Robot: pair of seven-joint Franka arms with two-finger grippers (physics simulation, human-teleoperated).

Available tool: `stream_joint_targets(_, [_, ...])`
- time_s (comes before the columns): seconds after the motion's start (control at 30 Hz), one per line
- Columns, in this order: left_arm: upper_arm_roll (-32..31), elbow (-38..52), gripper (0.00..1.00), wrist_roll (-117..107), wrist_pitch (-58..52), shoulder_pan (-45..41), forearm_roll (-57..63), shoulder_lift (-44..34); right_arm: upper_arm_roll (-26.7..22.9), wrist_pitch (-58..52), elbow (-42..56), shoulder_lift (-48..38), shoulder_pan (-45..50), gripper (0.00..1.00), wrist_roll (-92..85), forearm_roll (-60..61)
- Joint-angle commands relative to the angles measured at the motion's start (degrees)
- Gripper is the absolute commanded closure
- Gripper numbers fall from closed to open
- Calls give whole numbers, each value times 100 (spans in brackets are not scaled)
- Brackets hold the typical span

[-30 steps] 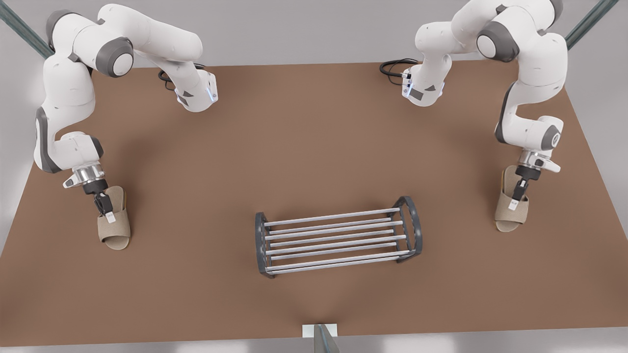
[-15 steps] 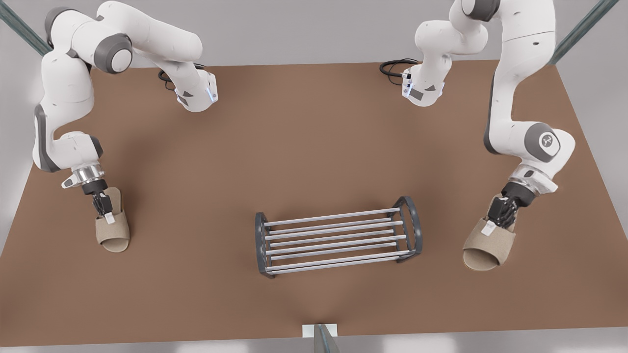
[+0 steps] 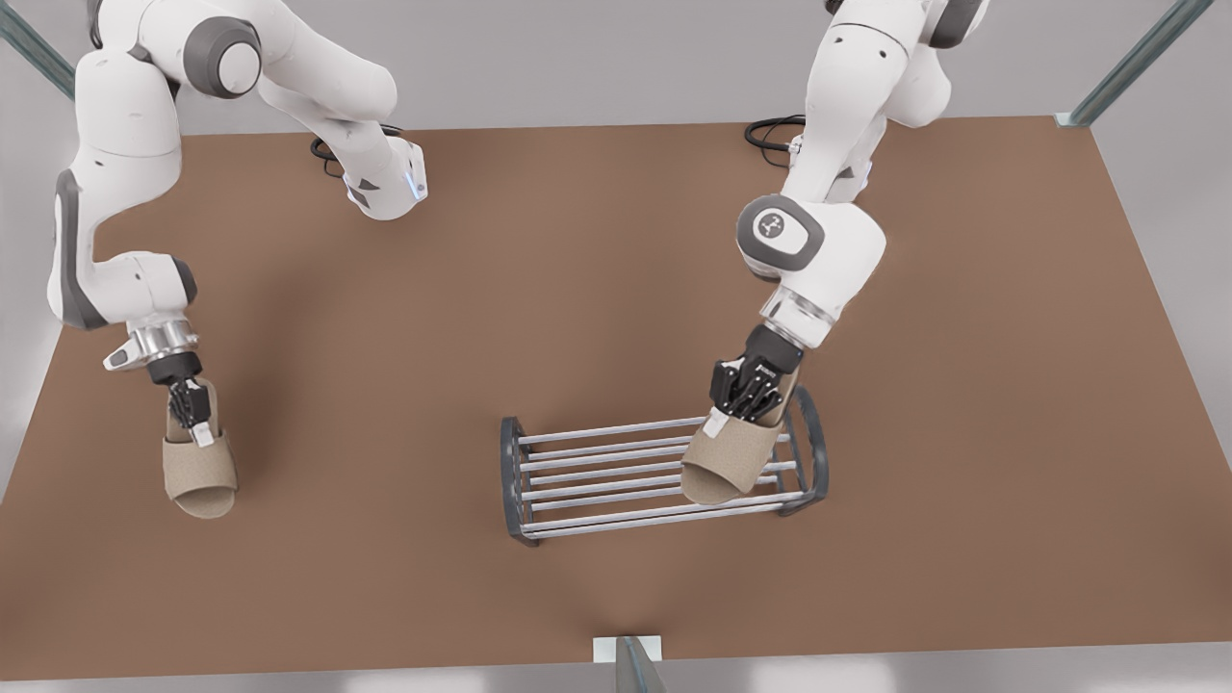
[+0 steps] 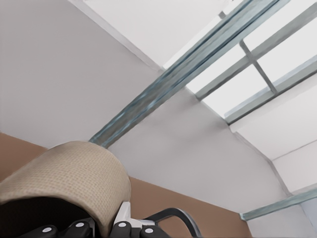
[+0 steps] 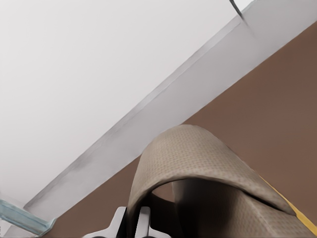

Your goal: Place the right shoe on the shoe rack with the right arm, and place the left shoe on the shoe rack with the left arm

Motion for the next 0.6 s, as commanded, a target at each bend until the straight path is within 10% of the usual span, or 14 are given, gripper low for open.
stream_joint_targets(0.0, [4,424,79,-4147,1678,-173,-310,420,112,413,-23,-207,24,79,69,6])
stream_joint_targets(0.33, [179,635,79,-4622,2170,-146,-882,1545,2098,1010,206,-1209,560,79,1949,1008])
stream_joint_targets(0.37, [188,635,70,-4622,2162,-155,-882,1589,2221,1115,311,-1244,560,79,2406,1008])
stream_joint_targets(0.43, [285,653,9,-4464,2135,-155,-847,1660,2836,1450,496,-1262,621,79,2662,1509])
stream_joint_targets(0.57, [346,627,0,-3857,2144,-164,-847,1712,3425,2337,1120,-1262,1105,79,3242,2053])
